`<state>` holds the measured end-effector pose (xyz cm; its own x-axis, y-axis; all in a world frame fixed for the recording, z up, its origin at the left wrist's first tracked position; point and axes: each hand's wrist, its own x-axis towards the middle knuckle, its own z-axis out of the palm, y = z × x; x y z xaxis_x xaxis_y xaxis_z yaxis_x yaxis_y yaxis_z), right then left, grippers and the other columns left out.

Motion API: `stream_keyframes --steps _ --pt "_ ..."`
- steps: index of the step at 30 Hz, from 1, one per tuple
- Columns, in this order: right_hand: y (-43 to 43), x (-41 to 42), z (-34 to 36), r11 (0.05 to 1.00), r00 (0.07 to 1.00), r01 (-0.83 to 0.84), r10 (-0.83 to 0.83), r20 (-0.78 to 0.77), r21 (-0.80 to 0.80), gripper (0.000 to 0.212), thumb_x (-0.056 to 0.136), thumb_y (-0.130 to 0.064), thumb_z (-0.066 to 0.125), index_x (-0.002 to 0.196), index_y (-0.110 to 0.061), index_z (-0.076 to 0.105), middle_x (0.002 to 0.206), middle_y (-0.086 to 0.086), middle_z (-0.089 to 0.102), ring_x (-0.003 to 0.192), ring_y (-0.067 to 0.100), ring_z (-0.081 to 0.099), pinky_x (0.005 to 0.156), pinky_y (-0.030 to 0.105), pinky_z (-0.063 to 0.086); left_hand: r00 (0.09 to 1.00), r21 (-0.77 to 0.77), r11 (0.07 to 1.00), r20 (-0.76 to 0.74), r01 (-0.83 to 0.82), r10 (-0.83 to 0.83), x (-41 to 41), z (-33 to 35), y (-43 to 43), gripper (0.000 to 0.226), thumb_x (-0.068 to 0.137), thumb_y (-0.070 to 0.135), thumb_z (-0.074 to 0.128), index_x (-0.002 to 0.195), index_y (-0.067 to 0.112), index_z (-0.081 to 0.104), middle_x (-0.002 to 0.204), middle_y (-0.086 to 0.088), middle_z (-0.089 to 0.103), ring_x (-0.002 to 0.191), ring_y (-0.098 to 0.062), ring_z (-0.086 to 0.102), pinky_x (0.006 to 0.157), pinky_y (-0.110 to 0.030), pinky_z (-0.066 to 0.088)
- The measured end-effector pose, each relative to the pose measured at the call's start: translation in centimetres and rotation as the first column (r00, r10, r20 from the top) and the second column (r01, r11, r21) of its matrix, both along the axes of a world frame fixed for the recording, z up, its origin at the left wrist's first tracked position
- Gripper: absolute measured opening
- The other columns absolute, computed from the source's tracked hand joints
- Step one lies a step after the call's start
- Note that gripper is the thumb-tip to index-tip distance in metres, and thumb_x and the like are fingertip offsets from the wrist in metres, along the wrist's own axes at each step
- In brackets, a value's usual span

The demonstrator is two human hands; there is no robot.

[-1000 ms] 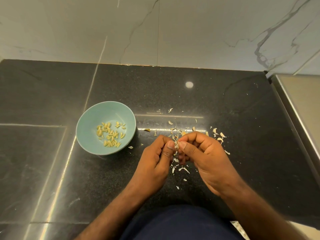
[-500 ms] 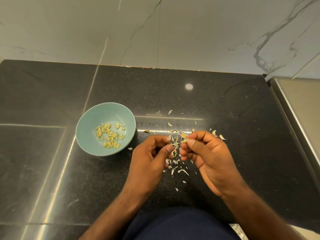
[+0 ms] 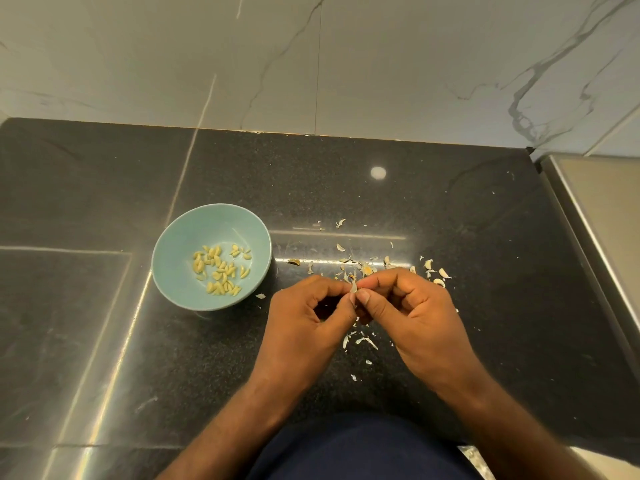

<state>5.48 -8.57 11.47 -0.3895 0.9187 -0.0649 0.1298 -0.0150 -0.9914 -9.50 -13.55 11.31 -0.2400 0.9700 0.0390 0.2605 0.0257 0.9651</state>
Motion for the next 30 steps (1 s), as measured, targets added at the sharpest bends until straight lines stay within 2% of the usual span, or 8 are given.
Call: stream_keyframes --steps 3,6,10,15,21,24,28,30 --pt "-0.1 0.1 0.1 0.996 0.996 -0.026 0.019 0.082 0.085 0.016 0.090 -0.009 0.069 0.095 -0.023 0.074 0.085 -0.005 0.073 0.080 0.014 0.070 0.074 0.024 0.057 1.000 -0.055 0.998 0.016 -0.020 0.021 0.0 -0.1 0.0 0.013 0.088 0.017 0.072 0.091 0.030 0.073 0.082 0.014 0.073 0.077 -0.004 0.069 0.068 -0.017 0.055" --pt "-0.2 0.1 0.1 0.992 0.994 -0.034 0.021 0.105 0.124 0.012 0.089 -0.014 0.070 0.096 -0.023 0.074 0.087 -0.006 0.074 0.085 0.019 0.071 0.077 0.031 0.059 0.994 -0.108 0.994 0.103 -0.018 0.029 -0.1 0.2 0.1 0.010 0.087 0.013 0.073 0.084 0.023 0.075 0.072 0.009 0.072 0.065 -0.002 0.066 0.060 -0.016 0.051" --pt "-0.5 -0.2 0.3 0.999 0.999 -0.023 0.021 0.034 0.047 0.012 0.085 -0.022 0.068 0.095 -0.018 0.075 0.083 -0.001 0.074 0.079 0.015 0.071 0.075 0.028 0.059 0.970 -0.160 0.987 0.237 -0.017 0.055 -0.3 0.5 0.3 0.015 0.084 0.007 0.074 0.072 0.017 0.073 0.060 0.005 0.068 0.056 -0.002 0.059 0.055 -0.015 0.047" --pt "-0.5 -0.8 0.2 0.988 0.985 0.020 -0.047 -0.167 -0.156 0.017 0.080 -0.014 0.068 0.095 -0.007 0.073 0.081 0.008 0.074 0.076 0.019 0.070 0.073 0.029 0.059 0.933 -0.179 0.982 0.342 -0.056 0.115 -0.2 0.5 0.2 0.013 0.084 0.005 0.072 0.074 0.012 0.072 0.060 0.002 0.068 0.057 -0.004 0.060 0.054 -0.015 0.047" --pt "-0.3 -0.7 0.0 0.926 0.954 0.048 -0.153 -0.258 -0.374 0.020 0.077 -0.009 0.068 0.096 -0.003 0.072 0.085 0.014 0.073 0.076 0.020 0.068 0.066 0.025 0.057 0.981 -0.082 0.994 0.179 -0.066 0.080 0.2 0.3 0.0 0.004 0.087 0.014 0.074 0.083 0.015 0.074 0.071 0.007 0.073 0.064 -0.002 0.067 0.061 -0.013 0.050" --pt "-0.3 -0.6 -0.1 0.926 0.959 0.041 -0.143 -0.246 -0.376 0.018 0.078 -0.010 0.069 0.093 -0.007 0.076 0.086 0.015 0.074 0.079 0.020 0.069 0.068 0.026 0.057 0.996 -0.050 0.997 0.057 -0.062 0.065 0.2 -0.4 -0.1 0.007 0.087 0.016 0.073 0.085 0.023 0.074 0.077 0.009 0.072 0.073 -0.008 0.069 0.066 -0.017 0.054" --pt "-0.3 -0.6 0.0 0.929 0.967 0.013 -0.106 -0.233 -0.370 0.028 0.073 -0.012 0.072 0.100 -0.005 0.074 0.087 0.012 0.075 0.083 0.020 0.070 0.074 0.028 0.059 0.997 -0.043 0.997 0.038 -0.059 0.061 0.0 -0.4 -0.1 0.005 0.086 0.019 0.071 0.087 0.024 0.073 0.080 0.010 0.071 0.074 -0.007 0.069 0.065 -0.015 0.053" --pt "-0.4 -0.7 -0.1 0.936 0.971 0.018 -0.100 -0.216 -0.353 0.029 0.074 -0.011 0.072 0.102 -0.006 0.073 0.089 0.012 0.075 0.084 0.021 0.070 0.076 0.030 0.059 0.995 -0.073 0.996 0.079 -0.059 0.065 0.2 -0.3 -0.1 0.008 0.088 0.012 0.071 0.087 0.020 0.073 0.077 0.009 0.072 0.071 -0.004 0.069 0.063 -0.013 0.051"
